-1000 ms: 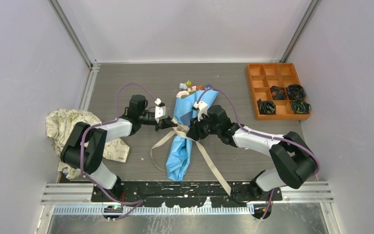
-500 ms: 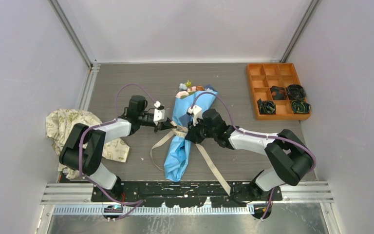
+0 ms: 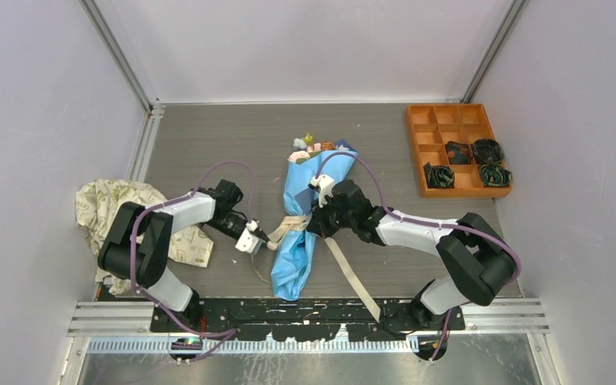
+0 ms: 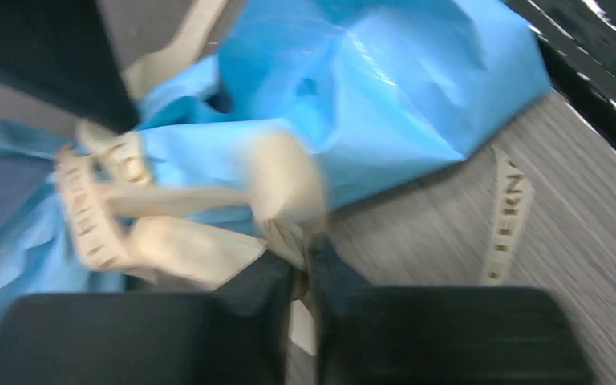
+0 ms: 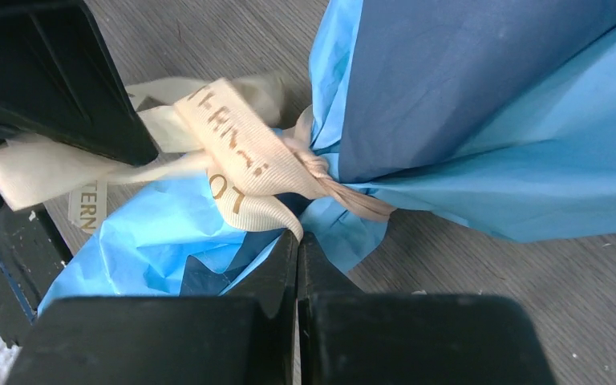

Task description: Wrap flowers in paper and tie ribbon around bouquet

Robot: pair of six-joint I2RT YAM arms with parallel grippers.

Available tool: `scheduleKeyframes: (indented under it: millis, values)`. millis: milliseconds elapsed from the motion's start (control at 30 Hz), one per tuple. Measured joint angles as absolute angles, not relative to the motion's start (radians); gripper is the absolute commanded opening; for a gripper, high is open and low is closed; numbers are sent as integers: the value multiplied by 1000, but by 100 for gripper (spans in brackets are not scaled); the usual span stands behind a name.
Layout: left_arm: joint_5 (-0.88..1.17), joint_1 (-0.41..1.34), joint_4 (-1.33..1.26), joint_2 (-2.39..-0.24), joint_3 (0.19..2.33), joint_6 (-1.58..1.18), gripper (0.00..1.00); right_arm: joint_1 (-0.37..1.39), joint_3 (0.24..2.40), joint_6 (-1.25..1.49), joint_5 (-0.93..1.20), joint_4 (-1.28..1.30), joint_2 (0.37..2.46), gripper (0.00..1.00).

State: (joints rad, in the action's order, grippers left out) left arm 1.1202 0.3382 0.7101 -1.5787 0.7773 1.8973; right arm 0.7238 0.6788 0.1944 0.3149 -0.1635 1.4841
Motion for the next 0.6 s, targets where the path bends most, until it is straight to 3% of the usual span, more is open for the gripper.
scheduleKeyframes:
  millis: [67, 133, 200, 367, 600]
  values:
    - [1082, 338, 755, -1588, 760, 1955, 43, 733, 679, 199, 307, -161, 1484, 1]
    - [1048, 338, 801, -1595, 760, 2001, 53, 746, 679, 202, 296, -159, 1483, 1]
    - [1021, 339, 839, -1594, 761, 2025, 53, 756, 683, 206, 288, -152, 1483, 1]
    - [902, 339, 978, -1580, 759, 2047, 36, 778, 696, 217, 286, -139, 1483, 1]
    - [886, 412, 942, -1567, 694, 2048, 36, 791, 698, 221, 272, -77, 1444, 3]
